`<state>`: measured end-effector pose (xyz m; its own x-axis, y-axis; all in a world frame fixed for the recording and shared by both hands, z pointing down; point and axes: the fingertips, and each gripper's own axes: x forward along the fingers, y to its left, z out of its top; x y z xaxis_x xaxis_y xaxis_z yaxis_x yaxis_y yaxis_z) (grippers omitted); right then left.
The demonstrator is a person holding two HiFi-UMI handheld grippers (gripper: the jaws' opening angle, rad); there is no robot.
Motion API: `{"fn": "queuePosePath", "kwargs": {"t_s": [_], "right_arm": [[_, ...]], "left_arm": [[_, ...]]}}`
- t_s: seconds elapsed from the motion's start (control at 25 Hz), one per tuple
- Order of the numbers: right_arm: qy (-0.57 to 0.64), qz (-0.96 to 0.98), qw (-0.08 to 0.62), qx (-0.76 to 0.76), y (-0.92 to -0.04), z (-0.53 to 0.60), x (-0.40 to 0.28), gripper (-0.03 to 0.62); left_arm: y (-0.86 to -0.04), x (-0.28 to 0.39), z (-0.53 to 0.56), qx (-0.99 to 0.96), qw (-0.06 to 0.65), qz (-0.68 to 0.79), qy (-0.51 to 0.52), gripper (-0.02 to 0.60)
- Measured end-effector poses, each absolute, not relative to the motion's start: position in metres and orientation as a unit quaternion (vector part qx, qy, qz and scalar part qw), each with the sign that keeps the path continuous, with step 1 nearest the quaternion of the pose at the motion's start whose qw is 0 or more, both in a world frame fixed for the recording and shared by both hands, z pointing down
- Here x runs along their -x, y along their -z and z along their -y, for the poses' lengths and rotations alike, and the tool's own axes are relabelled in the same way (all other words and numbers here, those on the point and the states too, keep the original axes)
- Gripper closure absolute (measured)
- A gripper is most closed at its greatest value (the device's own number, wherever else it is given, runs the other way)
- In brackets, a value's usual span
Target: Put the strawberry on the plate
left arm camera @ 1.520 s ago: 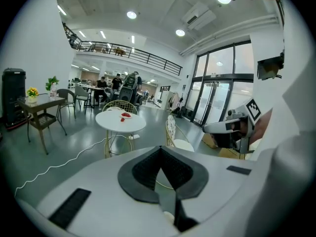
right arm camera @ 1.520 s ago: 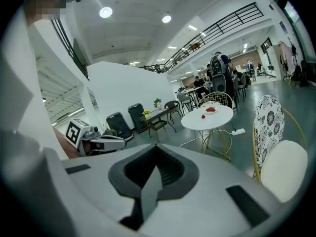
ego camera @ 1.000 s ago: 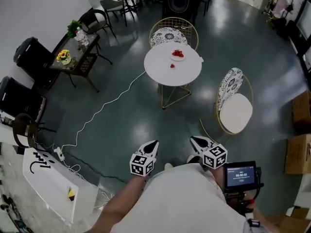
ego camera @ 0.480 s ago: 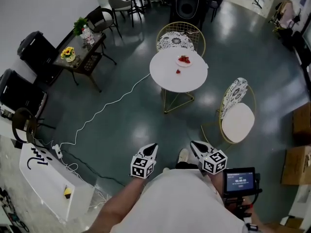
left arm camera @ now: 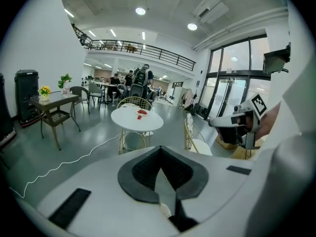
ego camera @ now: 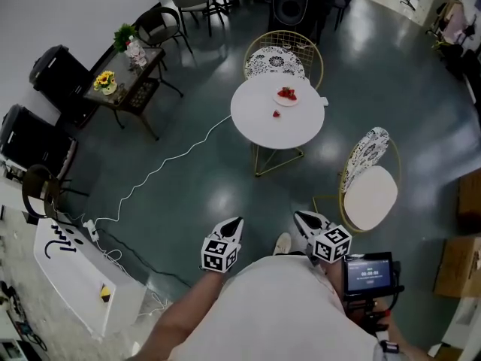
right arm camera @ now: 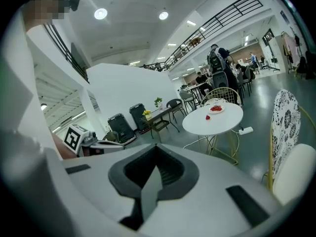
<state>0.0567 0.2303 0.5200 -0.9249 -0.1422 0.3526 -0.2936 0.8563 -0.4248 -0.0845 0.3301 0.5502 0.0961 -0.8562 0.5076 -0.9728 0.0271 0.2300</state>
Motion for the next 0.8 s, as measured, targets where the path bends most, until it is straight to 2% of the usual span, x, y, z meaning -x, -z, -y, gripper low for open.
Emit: {"fn": "queuePosePath", "kwargs": {"t_s": [0.32, 0.8], "right_arm": [[-0.235, 0.955, 0.15, -0.098, -0.516, -0.175, -0.055, 0.589], [-0.245, 0.951, 0.15, -0.116, -0.531, -0.114, -0.083, 0.589]], "left_arm": [[-0.544, 0.071, -0.268, -0.702, 0.284, 0.648, -0.083, 0.577], [-0.544, 0.07, -0.21, -0.698, 0.283, 0.65, -0.101, 0.577]]}}
